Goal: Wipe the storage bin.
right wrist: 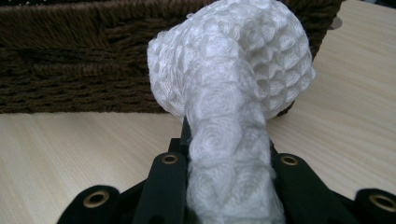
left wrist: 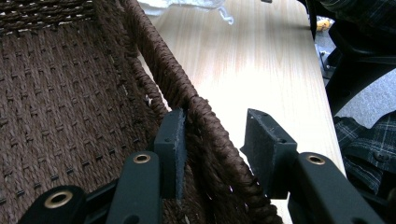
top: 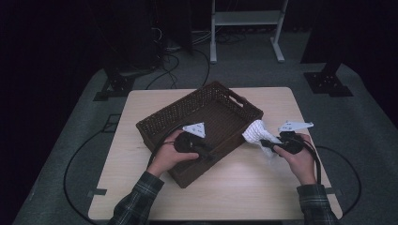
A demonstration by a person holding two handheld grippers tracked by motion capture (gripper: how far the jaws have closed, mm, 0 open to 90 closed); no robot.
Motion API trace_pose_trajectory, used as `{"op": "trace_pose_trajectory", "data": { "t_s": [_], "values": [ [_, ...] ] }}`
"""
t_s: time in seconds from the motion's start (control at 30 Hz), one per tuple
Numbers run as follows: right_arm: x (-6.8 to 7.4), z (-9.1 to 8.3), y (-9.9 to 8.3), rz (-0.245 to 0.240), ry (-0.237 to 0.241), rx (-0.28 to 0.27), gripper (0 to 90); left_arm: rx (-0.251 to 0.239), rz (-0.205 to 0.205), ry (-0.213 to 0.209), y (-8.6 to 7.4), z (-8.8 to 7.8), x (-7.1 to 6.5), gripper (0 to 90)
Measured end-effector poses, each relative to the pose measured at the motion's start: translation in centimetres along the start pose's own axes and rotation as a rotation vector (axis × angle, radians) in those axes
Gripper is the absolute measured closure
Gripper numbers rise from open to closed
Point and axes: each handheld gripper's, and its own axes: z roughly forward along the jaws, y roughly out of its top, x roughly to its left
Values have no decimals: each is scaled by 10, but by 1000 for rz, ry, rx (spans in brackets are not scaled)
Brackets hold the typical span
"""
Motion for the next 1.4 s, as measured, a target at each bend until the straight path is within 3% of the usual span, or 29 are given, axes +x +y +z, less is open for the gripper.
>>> {"op": "trace_pose_trajectory", "data": {
  "t_s": [0.37,1.4],
  "values": [
    [6,-5,4,-20,17,-20,740,0,0,1,0,0,0,581],
    [9,42,-10,-6,55,128,742,0,0,2,0,0,0,581]
  ]
}}
